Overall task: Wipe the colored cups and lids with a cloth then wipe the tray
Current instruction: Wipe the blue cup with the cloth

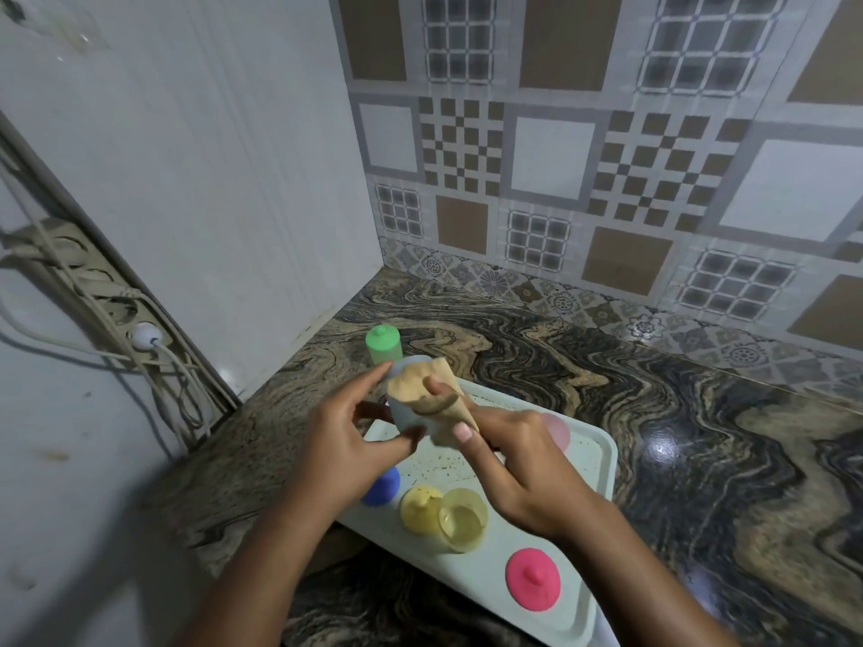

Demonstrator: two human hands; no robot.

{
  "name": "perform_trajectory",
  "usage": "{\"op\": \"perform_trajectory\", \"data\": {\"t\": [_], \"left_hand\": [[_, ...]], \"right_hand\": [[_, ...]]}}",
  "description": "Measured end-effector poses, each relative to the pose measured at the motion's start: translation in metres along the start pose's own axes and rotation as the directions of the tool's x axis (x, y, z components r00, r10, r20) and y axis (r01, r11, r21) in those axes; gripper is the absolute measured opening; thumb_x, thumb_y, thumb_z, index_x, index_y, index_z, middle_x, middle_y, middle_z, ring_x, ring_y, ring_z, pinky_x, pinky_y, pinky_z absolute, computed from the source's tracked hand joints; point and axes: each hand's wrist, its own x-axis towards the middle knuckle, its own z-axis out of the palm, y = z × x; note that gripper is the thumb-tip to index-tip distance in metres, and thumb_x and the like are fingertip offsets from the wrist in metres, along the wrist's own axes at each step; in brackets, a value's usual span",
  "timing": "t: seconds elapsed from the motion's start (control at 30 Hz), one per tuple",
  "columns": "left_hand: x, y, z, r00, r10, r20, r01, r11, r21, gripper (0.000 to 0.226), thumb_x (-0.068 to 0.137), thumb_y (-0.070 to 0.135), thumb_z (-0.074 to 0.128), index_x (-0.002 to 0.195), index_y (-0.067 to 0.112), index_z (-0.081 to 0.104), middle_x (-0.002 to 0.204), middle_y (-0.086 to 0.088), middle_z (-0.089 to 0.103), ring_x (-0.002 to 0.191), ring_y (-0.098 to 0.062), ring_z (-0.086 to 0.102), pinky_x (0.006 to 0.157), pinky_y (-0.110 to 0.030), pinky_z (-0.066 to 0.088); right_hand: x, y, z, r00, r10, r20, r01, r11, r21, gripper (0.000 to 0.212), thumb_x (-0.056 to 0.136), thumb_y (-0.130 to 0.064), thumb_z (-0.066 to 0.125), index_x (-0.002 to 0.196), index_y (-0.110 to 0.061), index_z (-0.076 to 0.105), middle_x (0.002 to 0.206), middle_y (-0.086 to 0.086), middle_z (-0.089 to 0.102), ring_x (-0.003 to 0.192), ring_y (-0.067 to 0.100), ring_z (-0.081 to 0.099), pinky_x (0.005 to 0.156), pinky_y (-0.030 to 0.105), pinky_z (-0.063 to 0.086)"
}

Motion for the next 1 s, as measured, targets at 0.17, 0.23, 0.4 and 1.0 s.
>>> {"op": "perform_trajectory", "data": {"t": [0.17,0.23,0.4,1.0], "left_hand": [[-0.002,-0.003,-0.007,1.0,0.009,0.012,-0.009,1.0,0.005,0.076,0.064,0.008,0.09,0.128,0.036,0.059,0.107,0.023,0.071,0.088,0.0,0.071,0.08,-0.028,0.06],[-0.002,-0.004,-0.009,0.999,-0.032,0.027,0.034,0.998,-0.047,0.077,0.068,0.007,0.088,0.132,0.037,0.057,0.104,0.041,0.063,0.091,0.0,0.072,0.08,-0.041,0.062],[-0.006,-0.008,-0.007,0.993,-0.096,0.063,0.107,0.975,-0.196,0.086,0.076,0.007,0.084,0.143,0.044,0.047,0.103,0.035,0.068,0.1,-0.017,0.072,0.085,-0.058,0.058],[-0.005,0.002,-0.006,1.0,0.019,-0.016,-0.019,1.0,-0.012,0.08,0.061,0.017,0.094,0.133,0.028,0.061,0.117,0.011,0.072,0.103,-0.001,0.069,0.091,-0.031,0.057]], "right_hand": [[-0.03,0.012,0.002,0.992,0.092,0.087,-0.102,0.988,0.118,0.05,0.11,-0.041,0.035,0.1,-0.016,0.076,0.09,0.0,0.077,0.084,0.023,0.074,0.072,0.043,0.055],[-0.039,0.011,0.002,0.979,0.194,0.068,-0.205,0.948,0.244,0.052,0.108,-0.046,0.037,0.087,-0.019,0.076,0.08,-0.007,0.076,0.073,0.013,0.071,0.067,0.038,0.055],[-0.03,0.007,-0.003,0.888,0.42,-0.185,-0.209,0.729,0.652,0.047,0.1,-0.042,0.058,0.06,-0.021,0.07,0.059,-0.012,0.06,0.058,0.005,0.055,0.06,0.022,0.045],[0.003,-0.015,0.0,0.996,-0.09,0.017,0.089,0.995,0.045,0.03,0.107,-0.024,0.044,0.124,-0.039,0.063,0.108,-0.045,0.059,0.067,0.019,0.065,0.067,0.03,0.051]]}}
